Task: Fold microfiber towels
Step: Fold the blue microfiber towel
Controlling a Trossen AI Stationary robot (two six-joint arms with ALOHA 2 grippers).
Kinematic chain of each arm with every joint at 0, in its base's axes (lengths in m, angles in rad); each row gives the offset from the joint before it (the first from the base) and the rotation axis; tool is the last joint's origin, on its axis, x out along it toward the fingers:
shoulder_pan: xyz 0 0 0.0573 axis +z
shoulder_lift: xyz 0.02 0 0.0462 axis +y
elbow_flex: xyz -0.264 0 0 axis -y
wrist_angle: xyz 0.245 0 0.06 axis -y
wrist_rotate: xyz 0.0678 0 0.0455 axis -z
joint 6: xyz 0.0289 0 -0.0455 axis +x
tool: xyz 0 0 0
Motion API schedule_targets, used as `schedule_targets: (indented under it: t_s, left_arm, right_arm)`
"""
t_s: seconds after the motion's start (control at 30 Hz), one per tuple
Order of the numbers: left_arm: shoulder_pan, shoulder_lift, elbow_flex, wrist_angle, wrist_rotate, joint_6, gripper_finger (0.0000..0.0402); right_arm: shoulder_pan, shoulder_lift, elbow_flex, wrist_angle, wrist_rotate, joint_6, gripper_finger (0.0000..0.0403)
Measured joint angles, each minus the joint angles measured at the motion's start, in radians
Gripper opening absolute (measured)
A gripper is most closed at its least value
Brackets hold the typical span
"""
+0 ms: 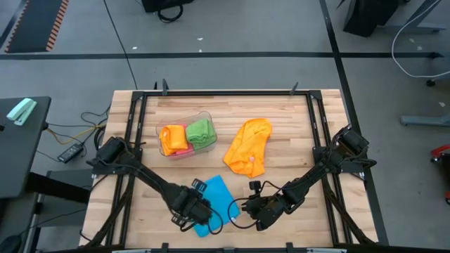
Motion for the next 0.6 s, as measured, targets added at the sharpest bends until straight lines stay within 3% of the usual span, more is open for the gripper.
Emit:
schedule_targets:
  t_s: [0.4, 0.6]
  left_arm:
    - [0.010, 0.001, -0.065, 0.011, 0.071, 0.053, 0.0079]
    - [0.010, 0.001, -0.064, 0.034, 0.064, 0.089, 0.0012]
  right_arm:
    - [0.000, 0.000, 0.000, 0.003, 0.000, -0.004, 0.0049]
    - [-0.004, 0.000, 0.000, 0.003, 0.000, -0.007, 0.0049]
